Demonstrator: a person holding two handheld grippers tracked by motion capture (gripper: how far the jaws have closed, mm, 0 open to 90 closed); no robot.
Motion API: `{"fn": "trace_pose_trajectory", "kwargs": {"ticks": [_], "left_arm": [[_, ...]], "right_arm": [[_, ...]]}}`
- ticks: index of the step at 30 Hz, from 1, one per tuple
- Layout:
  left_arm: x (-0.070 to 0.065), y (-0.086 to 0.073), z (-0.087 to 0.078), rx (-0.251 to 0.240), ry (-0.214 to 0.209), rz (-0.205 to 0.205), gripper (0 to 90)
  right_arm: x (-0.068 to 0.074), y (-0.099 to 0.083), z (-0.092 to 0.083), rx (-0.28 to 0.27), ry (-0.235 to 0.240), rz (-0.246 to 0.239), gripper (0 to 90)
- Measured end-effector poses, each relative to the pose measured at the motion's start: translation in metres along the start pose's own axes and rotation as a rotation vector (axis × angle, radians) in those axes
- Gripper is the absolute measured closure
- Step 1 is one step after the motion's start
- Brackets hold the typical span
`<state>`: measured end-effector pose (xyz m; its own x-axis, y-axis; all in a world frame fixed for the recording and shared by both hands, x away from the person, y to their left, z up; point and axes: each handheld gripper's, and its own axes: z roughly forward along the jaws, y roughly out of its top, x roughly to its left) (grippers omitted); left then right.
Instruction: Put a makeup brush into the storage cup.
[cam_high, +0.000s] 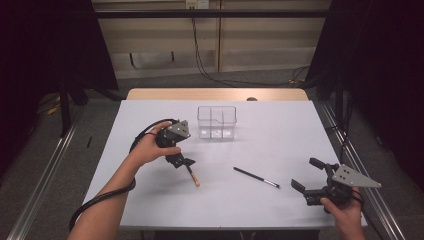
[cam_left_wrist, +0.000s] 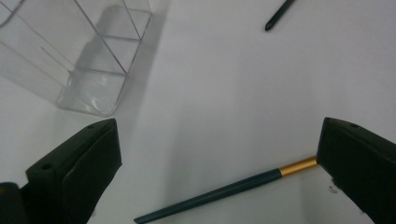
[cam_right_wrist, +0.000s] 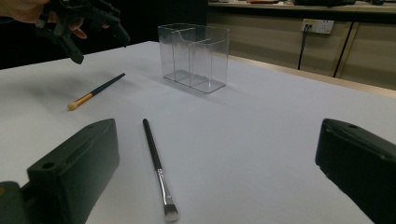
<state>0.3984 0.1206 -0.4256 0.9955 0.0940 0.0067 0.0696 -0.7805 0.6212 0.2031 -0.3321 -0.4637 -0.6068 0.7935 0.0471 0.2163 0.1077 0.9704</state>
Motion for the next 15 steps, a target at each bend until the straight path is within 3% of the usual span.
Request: {"fn": "trace_pose_trajectory", "kwargs": {"ticks": [4, 8, 12, 15], "left_arm": [[-0.0003, 0.0023, 0.0014, 0.024, -0.019, 0.016, 0.0], [-0.0002, 0.0046, 0.0037, 0.093, -0.036, 0.045, 0.0], [0.0004, 0.0044, 0.006, 0.11, -0.039, 0.046, 0.0], [0.0017, 0.0036, 0.0096, 0.153, -0.04, 0.053, 0.0]], "right_arm": [[0.0, 0.0, 0.0001, 0.0, 0.0, 0.0, 0.0], [0.0001, 0.0001, 0.0001, 0.001, 0.003, -0.004, 0.0], [0.0001, 0.0003, -0.0002, 0.001, 0.002, -0.005, 0.0], [-0.0001, 0.0002, -0.0005, 0.001, 0.0, -0.004, 0.0]]}}
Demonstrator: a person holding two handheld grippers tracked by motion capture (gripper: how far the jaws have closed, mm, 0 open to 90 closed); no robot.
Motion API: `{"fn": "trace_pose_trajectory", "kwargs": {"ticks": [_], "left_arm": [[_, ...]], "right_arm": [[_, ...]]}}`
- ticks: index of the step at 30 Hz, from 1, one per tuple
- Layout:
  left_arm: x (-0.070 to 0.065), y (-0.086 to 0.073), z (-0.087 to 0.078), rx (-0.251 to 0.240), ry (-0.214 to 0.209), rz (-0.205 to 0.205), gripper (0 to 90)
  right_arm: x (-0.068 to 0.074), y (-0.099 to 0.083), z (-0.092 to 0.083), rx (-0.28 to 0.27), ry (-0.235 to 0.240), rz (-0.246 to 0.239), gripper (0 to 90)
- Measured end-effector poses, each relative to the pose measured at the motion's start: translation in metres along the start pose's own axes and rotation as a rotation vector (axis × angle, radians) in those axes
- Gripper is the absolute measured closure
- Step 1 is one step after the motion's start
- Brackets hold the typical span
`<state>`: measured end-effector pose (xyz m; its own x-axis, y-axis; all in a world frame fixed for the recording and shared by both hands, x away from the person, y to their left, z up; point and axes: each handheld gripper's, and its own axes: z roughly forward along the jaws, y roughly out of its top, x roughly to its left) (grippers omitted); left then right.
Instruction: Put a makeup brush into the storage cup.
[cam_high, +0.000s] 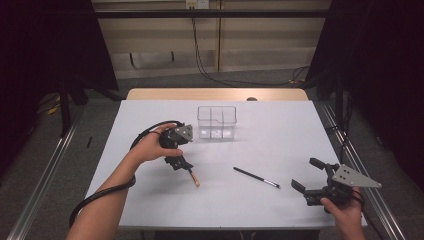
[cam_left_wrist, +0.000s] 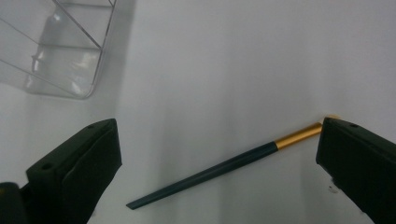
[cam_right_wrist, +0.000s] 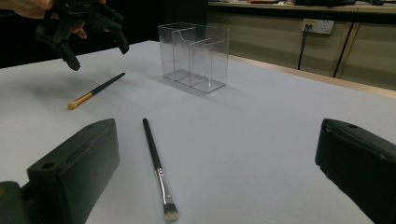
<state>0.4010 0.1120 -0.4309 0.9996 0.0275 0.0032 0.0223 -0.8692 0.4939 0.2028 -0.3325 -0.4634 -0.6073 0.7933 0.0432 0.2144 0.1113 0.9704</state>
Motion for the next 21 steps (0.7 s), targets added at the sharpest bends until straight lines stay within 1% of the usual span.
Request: {"fn": "trace_pose_trajectory", "kwargs": {"ticks": [4, 5, 8, 10, 11, 13, 14, 15, 17, 18, 20, 21], "left_arm": [[0.0, 0.001, 0.005, 0.049, -0.006, 0.025, 0.1], [0.0, 0.001, 0.005, 0.055, -0.007, 0.024, 0.1], [0.001, 0.002, 0.007, 0.058, -0.011, 0.032, 0.2], [0.0, 0.002, 0.008, 0.056, -0.021, 0.021, 0.2], [0.0, 0.002, 0.008, 0.056, -0.02, 0.028, 0.2], [-0.001, 0.001, 0.009, 0.053, -0.016, 0.024, 0.2], [-0.001, 0.001, 0.01, 0.069, -0.014, 0.038, 0.2], [-0.002, 0.0, 0.011, 0.078, -0.008, 0.032, 0.2], [-0.002, -0.001, 0.013, 0.1, 0.015, 0.05, 0.2], [-0.002, -0.001, 0.014, 0.097, 0.011, 0.04, 0.2], [-0.003, -0.002, 0.015, 0.112, 0.018, 0.051, 0.2], [-0.004, -0.002, 0.016, 0.12, 0.02, 0.049, 0.1]], "right_arm": [[0.0, 0.0, 0.0, 0.0, 0.001, 0.0, 0.0], [0.0, 0.0, 0.0, 0.0, -0.001, 0.0, 0.0], [0.0, 0.0, 0.0, 0.0, 0.0, -0.001, 0.0], [0.0, 0.0, 0.0, -0.001, 0.0, -0.001, 0.0], [0.0, 0.0, 0.0, -0.001, 0.001, -0.001, 0.0], [-0.001, 0.0, 0.0, -0.002, -0.002, 0.0, 0.0], [-0.001, 0.0, -0.001, -0.003, -0.001, 0.0, 0.0], [-0.001, 0.0, -0.001, -0.004, -0.003, 0.0, 0.0], [-0.001, 0.0, -0.001, -0.003, -0.003, -0.003, 0.0], [-0.001, 0.0, -0.001, -0.003, -0.003, -0.003, 0.0], [0.0, 0.0, -0.001, -0.004, -0.002, -0.004, 0.0], [-0.001, 0.0, -0.001, -0.004, -0.002, -0.004, 0.0]]}}
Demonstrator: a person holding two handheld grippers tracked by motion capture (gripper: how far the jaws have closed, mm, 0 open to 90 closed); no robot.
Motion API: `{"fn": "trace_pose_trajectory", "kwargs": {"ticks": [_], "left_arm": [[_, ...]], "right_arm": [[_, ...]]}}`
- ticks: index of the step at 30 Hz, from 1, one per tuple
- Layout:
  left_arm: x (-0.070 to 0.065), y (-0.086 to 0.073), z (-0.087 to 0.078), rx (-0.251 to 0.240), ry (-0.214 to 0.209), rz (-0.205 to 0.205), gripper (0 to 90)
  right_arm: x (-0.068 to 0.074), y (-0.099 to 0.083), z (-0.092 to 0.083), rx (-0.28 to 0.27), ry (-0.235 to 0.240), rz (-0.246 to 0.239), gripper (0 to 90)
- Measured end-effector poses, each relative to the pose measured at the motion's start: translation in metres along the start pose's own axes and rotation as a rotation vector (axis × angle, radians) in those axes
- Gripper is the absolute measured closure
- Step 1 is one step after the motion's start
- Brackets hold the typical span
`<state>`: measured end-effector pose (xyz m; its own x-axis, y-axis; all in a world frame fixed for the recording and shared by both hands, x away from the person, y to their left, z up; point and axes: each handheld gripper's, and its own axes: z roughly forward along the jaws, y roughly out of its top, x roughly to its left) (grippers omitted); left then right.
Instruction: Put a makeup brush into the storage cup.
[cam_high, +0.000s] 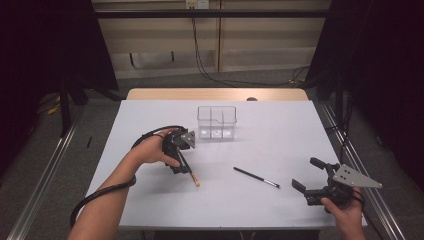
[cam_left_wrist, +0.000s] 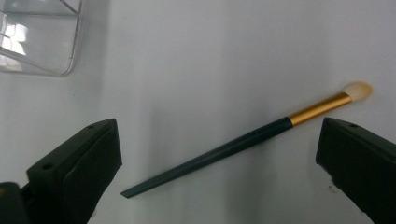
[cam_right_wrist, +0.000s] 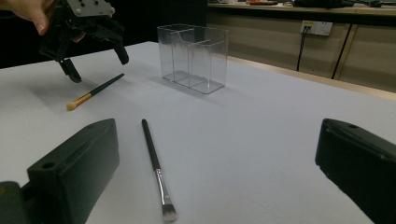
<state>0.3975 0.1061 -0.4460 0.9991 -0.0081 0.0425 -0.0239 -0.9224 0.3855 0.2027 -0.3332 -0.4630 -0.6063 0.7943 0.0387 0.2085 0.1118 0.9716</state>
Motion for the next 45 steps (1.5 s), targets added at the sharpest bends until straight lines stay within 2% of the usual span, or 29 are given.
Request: {"fn": "trace_pose_trajectory", "kwargs": {"ticks": [3, 6, 18, 26, 31, 39, 40, 41, 43, 45], "left_arm": [[0.0, -0.002, 0.003, 0.018, 0.012, -0.002, 0.0], [0.0, -0.004, 0.004, 0.022, -0.001, -0.011, 0.8], [0.0, -0.004, 0.01, 0.063, -0.019, 0.016, 6.0], [0.0, -0.005, 0.013, 0.088, -0.029, 0.02, 9.6], [0.001, -0.005, 0.013, 0.082, -0.04, 0.014, 11.4], [0.002, -0.004, 0.013, 0.098, -0.077, 0.005, 20.6], [0.001, -0.005, 0.012, 0.093, -0.085, -0.008, 22.0], [0.002, -0.005, 0.011, 0.096, -0.092, 0.005, 23.6], [0.002, -0.006, 0.011, 0.086, -0.095, 0.001, 25.2], [0.0, -0.007, 0.012, 0.07, -0.094, -0.02, 26.1]], "right_arm": [[0.0, 0.0, 0.0, -0.002, -0.001, 0.0, 0.0], [0.0, 0.0, 0.0, -0.001, -0.001, 0.001, 0.0], [-0.001, 0.0, -0.001, 0.0, -0.003, -0.002, 0.0], [-0.001, 0.0, 0.0, 0.0, -0.003, 0.0, 0.0], [-0.001, 0.0, 0.0, 0.0, -0.001, 0.002, 0.0], [-0.001, 0.0, 0.0, -0.001, 0.0, 0.001, 0.0], [-0.001, 0.0, 0.0, -0.001, 0.001, 0.001, 0.0], [-0.001, 0.0, 0.0, 0.0, 0.001, 0.0, 0.0], [-0.001, -0.001, 0.0, -0.001, 0.001, -0.001, 0.0], [-0.001, -0.001, 0.0, 0.0, 0.002, -0.002, 0.0]]}}
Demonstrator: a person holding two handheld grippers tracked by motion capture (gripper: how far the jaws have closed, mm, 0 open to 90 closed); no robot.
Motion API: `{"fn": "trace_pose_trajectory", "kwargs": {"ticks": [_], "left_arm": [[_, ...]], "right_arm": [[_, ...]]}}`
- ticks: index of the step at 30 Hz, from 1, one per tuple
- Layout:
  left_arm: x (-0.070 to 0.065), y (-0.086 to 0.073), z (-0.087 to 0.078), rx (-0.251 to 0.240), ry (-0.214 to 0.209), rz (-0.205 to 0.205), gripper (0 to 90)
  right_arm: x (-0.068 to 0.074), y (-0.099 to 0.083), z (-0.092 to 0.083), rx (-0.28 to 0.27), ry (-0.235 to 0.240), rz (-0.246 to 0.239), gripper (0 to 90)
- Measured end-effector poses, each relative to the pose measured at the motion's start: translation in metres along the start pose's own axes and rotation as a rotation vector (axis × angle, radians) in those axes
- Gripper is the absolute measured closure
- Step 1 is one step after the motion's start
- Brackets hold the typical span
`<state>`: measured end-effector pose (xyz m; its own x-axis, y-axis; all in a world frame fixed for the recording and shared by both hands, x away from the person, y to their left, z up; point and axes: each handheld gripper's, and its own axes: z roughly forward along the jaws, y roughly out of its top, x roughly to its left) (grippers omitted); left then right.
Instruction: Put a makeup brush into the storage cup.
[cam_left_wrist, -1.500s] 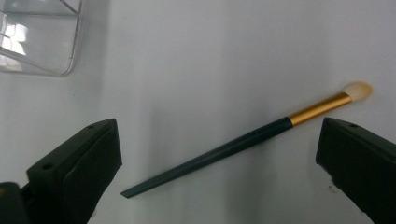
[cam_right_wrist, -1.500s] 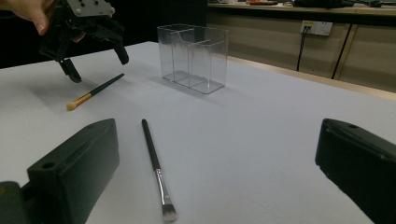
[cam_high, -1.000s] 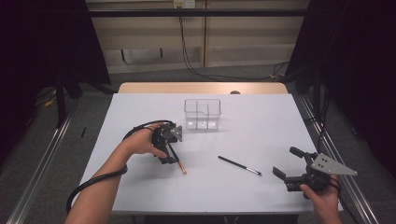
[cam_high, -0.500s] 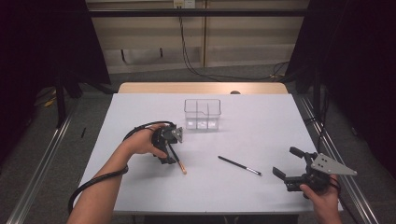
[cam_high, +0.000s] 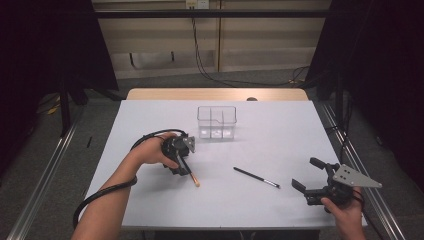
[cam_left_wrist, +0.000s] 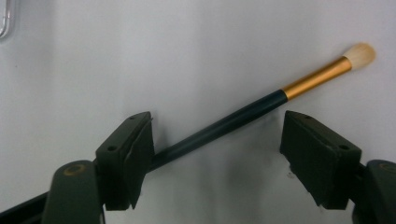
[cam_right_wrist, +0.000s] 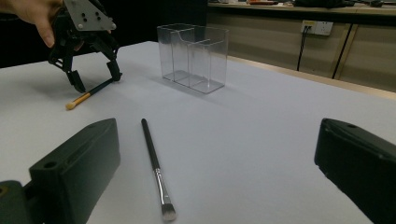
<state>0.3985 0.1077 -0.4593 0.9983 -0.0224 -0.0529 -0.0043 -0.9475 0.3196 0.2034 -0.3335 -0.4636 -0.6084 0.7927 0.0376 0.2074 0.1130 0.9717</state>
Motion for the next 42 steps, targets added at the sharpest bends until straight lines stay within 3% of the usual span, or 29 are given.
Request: {"fn": "trace_pose_trajectory", "kwargs": {"ticks": [5, 13, 17, 24, 28, 30, 33, 35, 36, 42], "left_arm": [[0.0003, 0.0013, -0.0012, 0.021, -0.001, 0.017, 27.4], [-0.0031, -0.0016, -0.0032, -0.003, -0.006, 0.025, 34.8], [-0.004, -0.002, -0.0028, -0.012, -0.011, 0.002, 36.8], [-0.0054, -0.0001, -0.0034, 0.004, -0.013, 0.005, 42.4], [-0.007, -0.0009, -0.0051, -0.001, -0.018, -0.004, 49.9], [-0.0062, -0.0016, -0.0067, -0.006, -0.017, -0.016, 62.0], [-0.0074, -0.0029, -0.0066, -0.017, -0.022, -0.018, 67.9], [-0.0075, -0.0028, -0.007, -0.014, -0.03, -0.03, 78.7], [-0.0079, -0.0011, -0.0066, -0.003, -0.037, -0.054, 83.4], [-0.0055, 0.0046, -0.0062, 0.039, -0.047, -0.11, 83.3]], "right_arm": [[0.0005, 0.0, 0.0001, 0.001, 0.0, 0.001, 0.0], [0.001, 0.0, 0.0008, 0.004, 0.002, -0.002, 0.0], [0.0013, 0.0002, 0.001, 0.005, 0.003, -0.003, 0.0], [0.001, 0.0, 0.0008, 0.006, 0.003, -0.004, 0.0], [0.0008, -0.0001, 0.0005, 0.007, 0.001, -0.005, 0.0], [0.0009, 0.0001, 0.0005, 0.007, 0.001, -0.006, 0.0], [0.0011, 0.0003, 0.0005, 0.007, -0.001, -0.008, 0.0], [0.0011, 0.0001, 0.0007, 0.009, 0.0, -0.007, 0.0], [0.0009, -0.0001, 0.0009, 0.009, 0.0, -0.007, 0.0], [0.0003, -0.0001, 0.0004, 0.01, -0.005, -0.008, 0.0]]}}
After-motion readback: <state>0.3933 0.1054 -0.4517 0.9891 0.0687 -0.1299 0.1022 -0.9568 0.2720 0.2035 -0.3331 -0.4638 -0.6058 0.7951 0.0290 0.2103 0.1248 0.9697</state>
